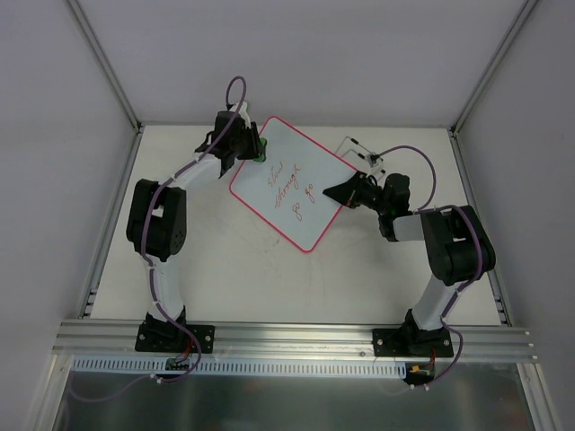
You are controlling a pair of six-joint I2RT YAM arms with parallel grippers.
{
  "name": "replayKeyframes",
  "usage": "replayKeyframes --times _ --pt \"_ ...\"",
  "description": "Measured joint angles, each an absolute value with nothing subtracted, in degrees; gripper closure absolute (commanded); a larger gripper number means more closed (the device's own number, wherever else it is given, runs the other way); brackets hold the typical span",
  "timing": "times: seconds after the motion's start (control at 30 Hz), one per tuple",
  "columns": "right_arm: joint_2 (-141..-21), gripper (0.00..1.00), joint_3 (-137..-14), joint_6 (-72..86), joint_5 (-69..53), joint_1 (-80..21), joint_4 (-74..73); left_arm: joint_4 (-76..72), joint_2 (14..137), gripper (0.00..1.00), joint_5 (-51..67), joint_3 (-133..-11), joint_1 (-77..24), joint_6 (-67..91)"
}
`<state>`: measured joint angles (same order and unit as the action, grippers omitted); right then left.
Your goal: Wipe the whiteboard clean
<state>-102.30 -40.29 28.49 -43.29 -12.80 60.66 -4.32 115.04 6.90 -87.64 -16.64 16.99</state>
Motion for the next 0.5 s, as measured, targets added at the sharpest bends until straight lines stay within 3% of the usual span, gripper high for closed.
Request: replayKeyframes --times 0.5 --pt "-102.3 1.0 -40.6 30.6 -42.5 -12.8 59.2 -6.7 110.8 1.0 5.2 -81.6 -26.8 17.0"
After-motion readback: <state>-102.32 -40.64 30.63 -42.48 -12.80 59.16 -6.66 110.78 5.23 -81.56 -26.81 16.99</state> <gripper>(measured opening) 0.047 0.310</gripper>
